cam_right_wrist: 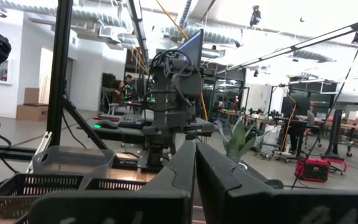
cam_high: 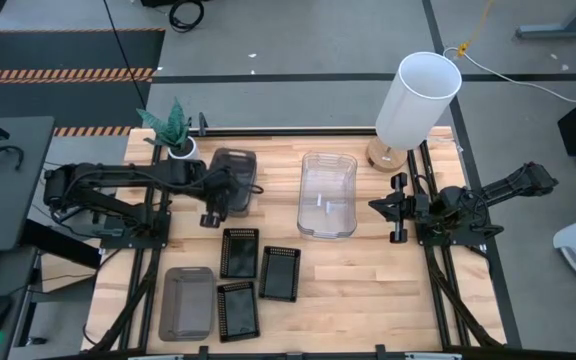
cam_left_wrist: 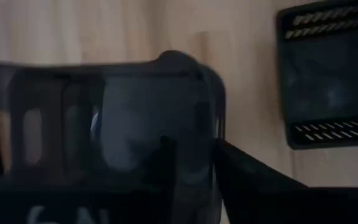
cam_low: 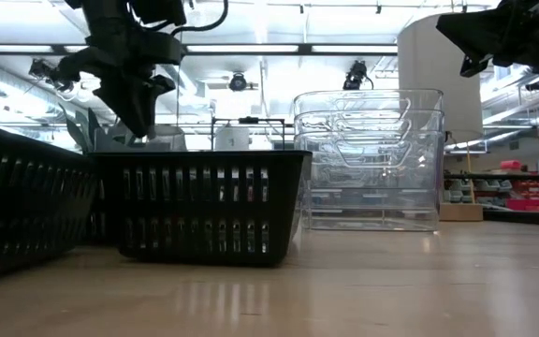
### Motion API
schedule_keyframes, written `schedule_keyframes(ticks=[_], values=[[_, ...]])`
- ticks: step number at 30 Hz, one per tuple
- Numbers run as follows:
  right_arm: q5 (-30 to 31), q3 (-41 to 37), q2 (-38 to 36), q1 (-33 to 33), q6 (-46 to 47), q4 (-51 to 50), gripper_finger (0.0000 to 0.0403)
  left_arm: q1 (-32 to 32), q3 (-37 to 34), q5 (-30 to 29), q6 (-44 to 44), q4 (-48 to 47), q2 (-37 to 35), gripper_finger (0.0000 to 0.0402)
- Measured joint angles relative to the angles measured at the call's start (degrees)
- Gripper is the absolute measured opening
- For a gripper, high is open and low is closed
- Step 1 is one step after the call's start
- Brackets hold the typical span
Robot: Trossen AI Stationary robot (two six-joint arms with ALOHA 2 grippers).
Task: Stack baskets by color
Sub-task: Stack the top right transparent black bin on the top left transparent black bin, then stack the bottom transparent black bin on the transparent black bin
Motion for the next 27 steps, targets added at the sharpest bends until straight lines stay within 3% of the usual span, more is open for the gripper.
schedule_keyframes(ticks=[5, 11, 19, 27], values=[[0.0, 0.0, 0.0, 0.0, 0.0, 0.0, 0.0022, -0.5, 3.2, -0.9, -5.7, -4.7, 0.0, 0.0156], [0.0, 0.0, 0.0, 0.0, 0.0, 0.0, 0.0022, -5.0, 8.0, 0.5, -10.8, -9.9, 0.0, 0.0163], [0.0, 0.0, 0.0, 0.0, 0.0, 0.0, 0.0022, -12.2, 8.6, 17.2, -26.5, -14.1, 0.0, 0.0145], [0.0, 0.0, 0.0, 0.0, 0.0, 0.0, 0.0022, -23.5, 5.6, 18.2, -44.4, -15.9, 0.0, 0.0142]])
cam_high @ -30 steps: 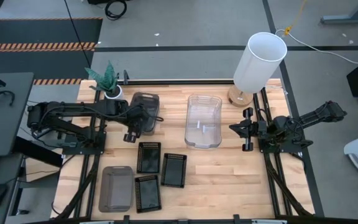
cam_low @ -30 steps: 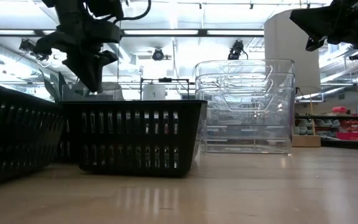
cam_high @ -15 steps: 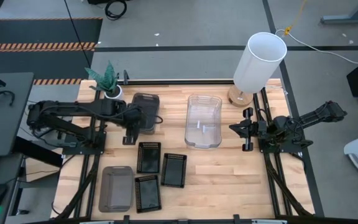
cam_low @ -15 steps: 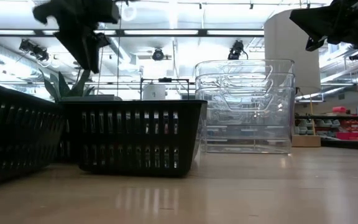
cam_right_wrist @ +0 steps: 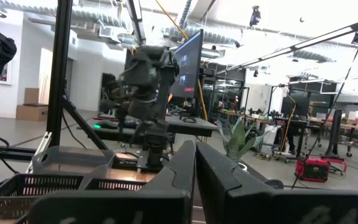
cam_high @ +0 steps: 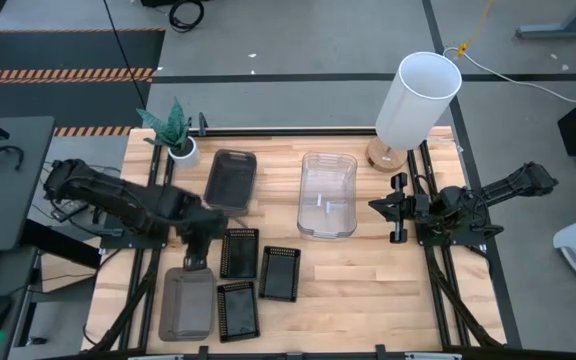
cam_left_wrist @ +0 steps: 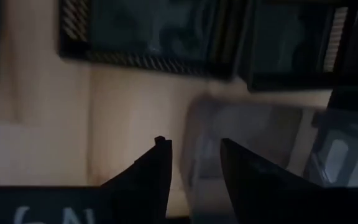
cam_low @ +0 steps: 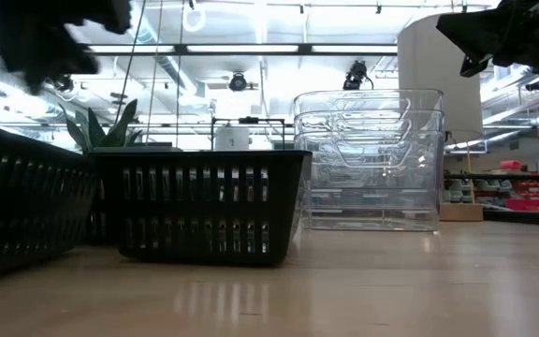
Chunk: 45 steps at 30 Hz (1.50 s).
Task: Stack baskets by color
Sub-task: Stack the bottom transparent black bin on the transparent black bin
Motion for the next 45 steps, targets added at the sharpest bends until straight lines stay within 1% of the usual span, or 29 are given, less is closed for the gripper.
schedule_keyframes(ticks=[4, 6, 9, 12, 15, 19, 22, 27, 33, 40, 45], values=[[0.0, 0.0, 0.0, 0.0, 0.0, 0.0, 0.0022, -6.4, -2.1, -0.7, -7.3, -0.3, 0.0, 0.0142], [0.0, 0.0, 0.0, 0.0, 0.0, 0.0, 0.0022, -9.6, -3.0, -3.1, -11.0, -0.3, 0.0, 0.0142], [0.0, 0.0, 0.0, 0.0, 0.0, 0.0, 0.0022, -14.4, -4.5, -8.2, -17.5, -0.1, 0.2, 0.015], [0.0, 0.0, 0.0, 0.0, 0.0, 0.0, 0.0022, -18.3, -5.8, -10.2, -23.1, 0.0, 0.2, 0.0171], [0.0, 0.0, 0.0, 0.0, 0.0, 0.0, 0.0022, -21.3, -6.5, -11.9, -27.6, 0.7, 0.2, 0.0203], [0.0, 0.0, 0.0, 0.0, 0.0, 0.0, 0.0022, -24.5, -6.5, -14.4, -31.1, 1.7, 0.2, 0.0241], [0.0, 0.0, 0.0, 0.0, 0.0, 0.0, 0.0022, -26.2, -6.5, -16.0, -32.1, 2.7, 1.3, 0.025], [0.0, 0.0, 0.0, 0.0, 0.0, 0.0, 0.0022, -27.8, -6.5, -18.3, -32.0, 3.1, 5.7, 0.0236], [0.0, 0.0, 0.0, 0.0, 0.0, 0.0, 0.0022, -28.0, -6.5, -18.5, -30.8, 3.1, 12.2, 0.0209], [0.0, 0.0, 0.0, 0.0, 0.0, 0.0, 0.0022, -28.0, -6.5, -15.1, -24.7, 3.3, 17.6, 0.0176], [0.0, 0.0, 0.0, 0.0, 0.0, 0.0, 0.0022, -27.8, -6.5, -15.1, -23.9, 3.6, 19.1, 0.0141]])
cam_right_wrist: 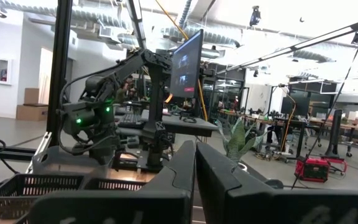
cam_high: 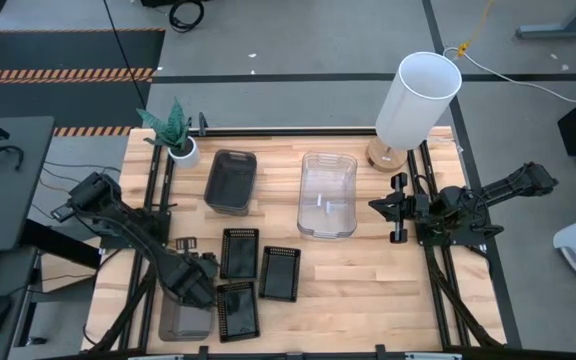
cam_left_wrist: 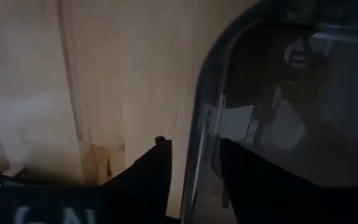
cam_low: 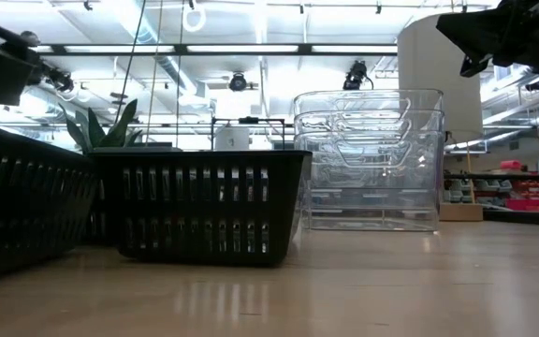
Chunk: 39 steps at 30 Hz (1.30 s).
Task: Stack baskets by color
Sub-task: Stack the bottom transparent black bin on the transparent black bin
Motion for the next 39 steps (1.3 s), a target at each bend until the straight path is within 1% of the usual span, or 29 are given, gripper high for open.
schedule_keyframes(ticks=[4, 9, 10, 15, 19, 22, 26, 31, 34, 39], values=[[0.0, 0.0, 0.0, 0.0, 0.0, 0.0, 0.0022, 0.0, 0.0, -0.5, 0.0, -0.4, 0.0, 0.01], [0.0, 0.0, 0.0, 0.0, 0.0, 0.0, 0.0022, 0.0, 0.2, 0.3, 0.7, -2.0, -0.5, 0.0022], [0.0, 0.0, 0.0, 0.0, 0.0, 0.0, 0.0022, 0.0, 0.5, 0.7, 0.9, -2.7, -0.6, 0.0013], [0.0, 0.0, 0.0, 0.0, 0.0, 0.0, 0.0022, 0.1, 4.5, 0.6, 1.1, -10.7, -1.5, 0.0013], [0.0, 0.0, 0.0, 0.0, 0.0, 0.0, 0.0022, 0.4, 8.5, 0.2, 2.1, -16.6, -4.2, 0.0006], [0.0, 0.0, 0.0, 0.0, 0.0, 0.0, 0.0022, 0.7, 11.1, -2.1, 2.2, -21.5, -6.8, 0.0006], [0.0, 0.0, 0.0, 0.0, 0.0, 0.0, 0.0022, 2.7, 13.6, -5.4, 2.4, -27.9, -9.8, 0.0005], [0.0, 0.0, 0.0, 0.0, 0.0, 0.0, 0.0022, 7.3, 15.2, -8.8, 8.1, -27.7, -14.1, 0.0004], [0.0, 0.0, 0.0, 0.0, 0.0, 0.0, 0.0022, 10.6, 16.6, -12.4, 12.7, -27.5, -16.1, 0.0004], [0.0, 0.0, 0.0, 0.0, 0.0, 0.0, 0.0022, 17.5, 21.1, -18.0, 21.2, -27.6, -19.4, 0.0005]])
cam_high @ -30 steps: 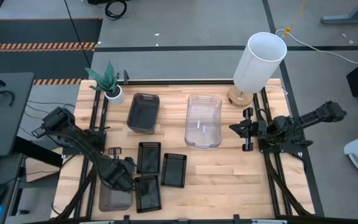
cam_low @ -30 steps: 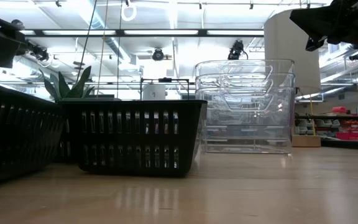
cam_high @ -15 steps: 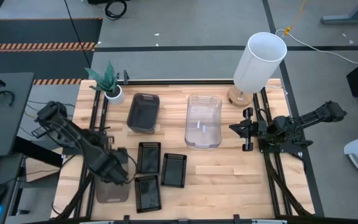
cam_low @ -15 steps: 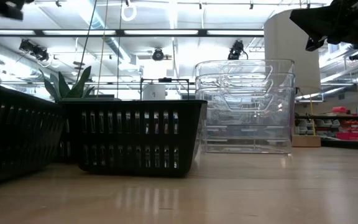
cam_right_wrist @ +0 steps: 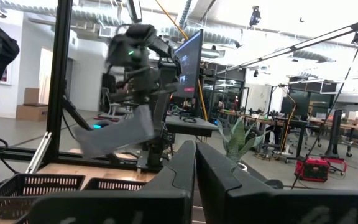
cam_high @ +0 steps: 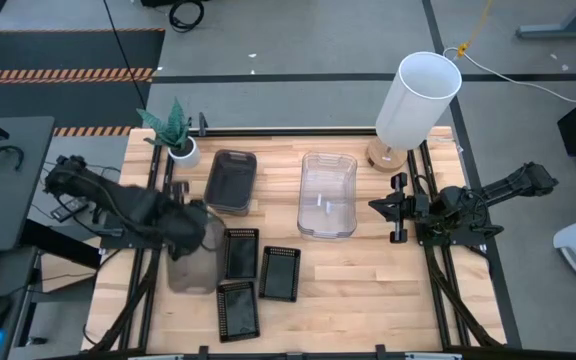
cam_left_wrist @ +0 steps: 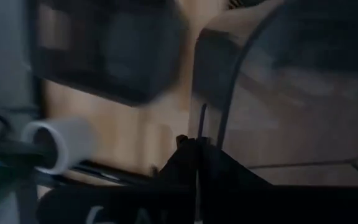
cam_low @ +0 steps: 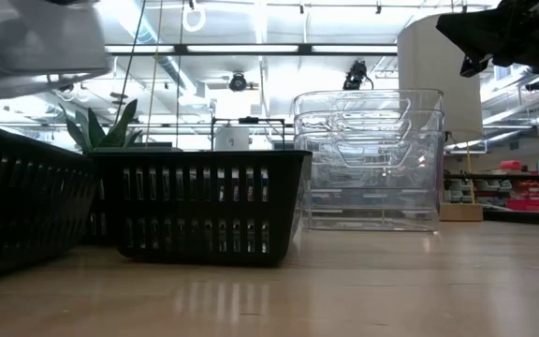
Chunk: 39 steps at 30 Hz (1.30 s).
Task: Stack baskets by color
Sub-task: Stack the bottom transparent black bin on the transparent black bin
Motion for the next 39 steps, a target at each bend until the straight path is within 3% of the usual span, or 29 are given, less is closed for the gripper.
schedule_keyframes(ticks=[7, 16, 23, 29, 39], values=[[0.0, 0.0, 0.0, 0.0, 0.0, 0.0, 0.0022, 12.6, 6.0, -13.3, 16.2, 1.1, -1.1, 0.0005], [0.0, 0.0, 0.0, 0.0, 0.0, 0.0, 0.0022, 30.8, 11.6, -13.9, 39.4, 13.4, -1.1, 0.0006], [0.0, 0.0, 0.0, 0.0, 0.0, 0.0, 0.0022, 44.0, 12.0, -4.5, 53.4, 25.1, 0.3, 0.0006], [0.0, 0.0, 0.0, 0.0, 0.0, 0.0, 0.0022, 53.2, 11.9, 1.1, 60.5, 25.7, 5.6, 0.0005], [0.0, 0.0, 0.0, 0.0, 0.0, 0.0, 0.0022, 57.9, 11.9, 7.6, 69.3, 24.7, 14.2, 0.0006]])
